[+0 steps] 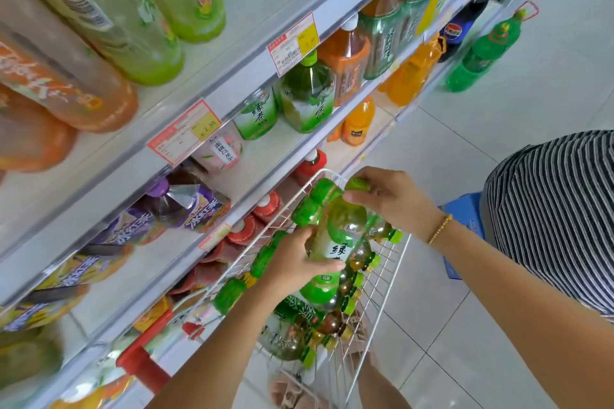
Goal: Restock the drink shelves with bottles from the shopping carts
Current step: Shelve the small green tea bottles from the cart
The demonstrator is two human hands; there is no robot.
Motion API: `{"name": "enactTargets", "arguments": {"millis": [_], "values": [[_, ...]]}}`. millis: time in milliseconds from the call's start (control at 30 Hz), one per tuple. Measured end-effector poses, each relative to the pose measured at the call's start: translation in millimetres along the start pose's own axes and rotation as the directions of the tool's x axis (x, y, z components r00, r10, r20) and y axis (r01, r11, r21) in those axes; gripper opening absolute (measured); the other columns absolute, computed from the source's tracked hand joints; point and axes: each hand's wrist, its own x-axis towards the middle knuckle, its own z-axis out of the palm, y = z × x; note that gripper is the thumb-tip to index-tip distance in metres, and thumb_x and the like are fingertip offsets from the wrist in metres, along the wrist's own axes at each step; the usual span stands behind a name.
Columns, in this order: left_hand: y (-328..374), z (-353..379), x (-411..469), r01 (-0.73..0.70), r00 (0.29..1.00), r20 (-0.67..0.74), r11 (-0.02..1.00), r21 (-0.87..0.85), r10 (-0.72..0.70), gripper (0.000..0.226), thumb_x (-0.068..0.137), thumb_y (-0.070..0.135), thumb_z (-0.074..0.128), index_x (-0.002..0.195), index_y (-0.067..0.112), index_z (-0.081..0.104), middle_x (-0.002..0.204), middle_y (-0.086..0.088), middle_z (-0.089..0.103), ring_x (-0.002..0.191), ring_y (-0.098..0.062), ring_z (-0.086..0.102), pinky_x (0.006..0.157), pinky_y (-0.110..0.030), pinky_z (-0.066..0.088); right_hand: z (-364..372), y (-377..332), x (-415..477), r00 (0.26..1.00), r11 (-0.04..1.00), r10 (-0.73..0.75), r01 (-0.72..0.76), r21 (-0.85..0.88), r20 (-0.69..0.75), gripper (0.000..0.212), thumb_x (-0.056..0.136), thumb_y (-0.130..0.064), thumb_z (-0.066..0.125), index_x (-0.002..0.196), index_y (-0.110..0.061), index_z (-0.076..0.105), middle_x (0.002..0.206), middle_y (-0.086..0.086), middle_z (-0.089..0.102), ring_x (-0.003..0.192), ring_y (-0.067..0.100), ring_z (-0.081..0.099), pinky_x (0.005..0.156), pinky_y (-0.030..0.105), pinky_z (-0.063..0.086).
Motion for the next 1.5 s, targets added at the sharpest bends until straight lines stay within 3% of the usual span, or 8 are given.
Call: {"name": "enactTargets", "arguments": {"millis": [133,267,367,567,867,1200,1367,1500], "values": [[-15.6,-15.6,-23.9,0.050,0.990,-0.128,0.996,-0.076,-0.060,0.051,0.066,0.037,0.081,0.108,0.024,0.055,0.101,0.009,0.067,0.089,-0.007,0.065,0.072,-0.017,0.052,33.2,6.4,-5.6,0.894,0.750,0.415,-0.442,0.492,0.170,0.027,0.088,-0.012,0.062,0.111,0.002,0.060,0.079,0.005,0.065,0.068,0.016,0.063,0.076,0.029,0.057],[-31.6,-43.5,-48.7,0.077,0.931,-0.348,0.992,-0.099,-0.107,0.066,0.062,0.040,0.083,0.117,0.020,0.053,0.107,0.005,0.067,0.098,-0.016,0.064,0.090,-0.042,0.051,108.6,27.7,-52.5,0.555,0.232,0.682,-0.781,0.579,0.476,0.025,0.090,0.004,0.051,0.114,0.007,0.052,0.092,0.016,0.060,0.082,0.024,0.061,0.067,0.029,0.058],[-36.7,-60.3,-64.0,0.056,0.909,-0.406,0.993,-0.109,-0.096,0.059,0.057,0.040,0.085,0.107,0.028,0.056,0.097,0.011,0.069,0.089,-0.010,0.066,0.086,-0.041,0.053,160.7,39.8,-85.0,0.382,-0.276,0.656,-0.681,0.678,0.651,0.037,0.087,0.010,0.050,0.124,0.007,0.046,0.116,0.024,0.054,0.104,0.035,0.058,0.079,0.034,0.055],[-46.1,-72.2,-83.4,0.029,0.896,-0.433,0.988,-0.152,-0.093,0.050,0.065,0.023,0.084,0.106,0.027,0.056,0.093,0.013,0.068,0.083,-0.002,0.064,0.077,-0.026,0.051,190.4,9.0,-66.9,0.327,-0.531,0.712,-0.329,0.781,0.622,0.025,0.079,-0.011,0.071,0.097,-0.004,0.056,0.120,0.019,0.050,0.115,0.037,0.052,0.102,0.045,0.044],[-64.3,-81.0,-102.7,0.052,0.890,-0.441,0.987,-0.149,-0.114,0.049,0.065,0.023,0.085,0.105,0.021,0.057,0.091,0.010,0.067,0.081,0.000,0.063,0.065,-0.013,0.044,226.5,7.4,-53.4,0.349,-0.206,0.895,-0.234,0.950,0.280,0.030,0.073,-0.024,0.072,0.092,-0.010,0.054,0.102,0.010,0.059,0.081,0.021,0.059,0.065,0.029,0.053],[-14.9,-91.5,-139.2,-0.101,0.906,-0.421,0.985,-0.143,0.032,0.049,0.059,0.028,0.087,0.099,0.032,0.059,0.091,0.012,0.070,0.084,-0.003,0.066,0.080,-0.029,0.053,87.2,-60.4,-104.9,0.886,0.740,0.401,-0.163,0.653,-0.233,0.051,0.065,-0.027,0.082,0.107,-0.008,0.059,0.083,0.007,0.068,0.065,0.011,0.061,0.059,0.022,0.048],[69.2,-102.6,-153.2,-0.313,0.830,-0.527,0.935,-0.165,0.184,0.058,0.056,0.023,0.090,0.100,0.041,0.056,0.096,0.019,0.068,0.088,0.007,0.063,0.079,-0.011,0.048,3.7,-122.9,-119.5,0.909,0.857,0.168,0.056,0.512,-0.380,0.031,0.069,0.011,0.074,0.075,-0.014,0.057,0.050,-0.027,0.059,0.049,-0.014,0.053,0.048,0.000,0.037],[147.0,-115.1,-150.3,-0.528,0.682,-0.654,0.839,-0.132,0.327,0.059,0.049,0.032,0.086,0.099,0.044,0.057,0.104,0.004,0.067,0.092,-0.009,0.065,0.081,-0.023,0.053,-58.4,-141.1,-104.9,0.862,0.818,0.022,0.276,0.505,-0.506,0.039,0.060,0.009,0.078,0.095,0.005,0.061,0.075,-0.018,0.070,0.067,-0.009,0.062,0.064,0.003,0.044]]}}
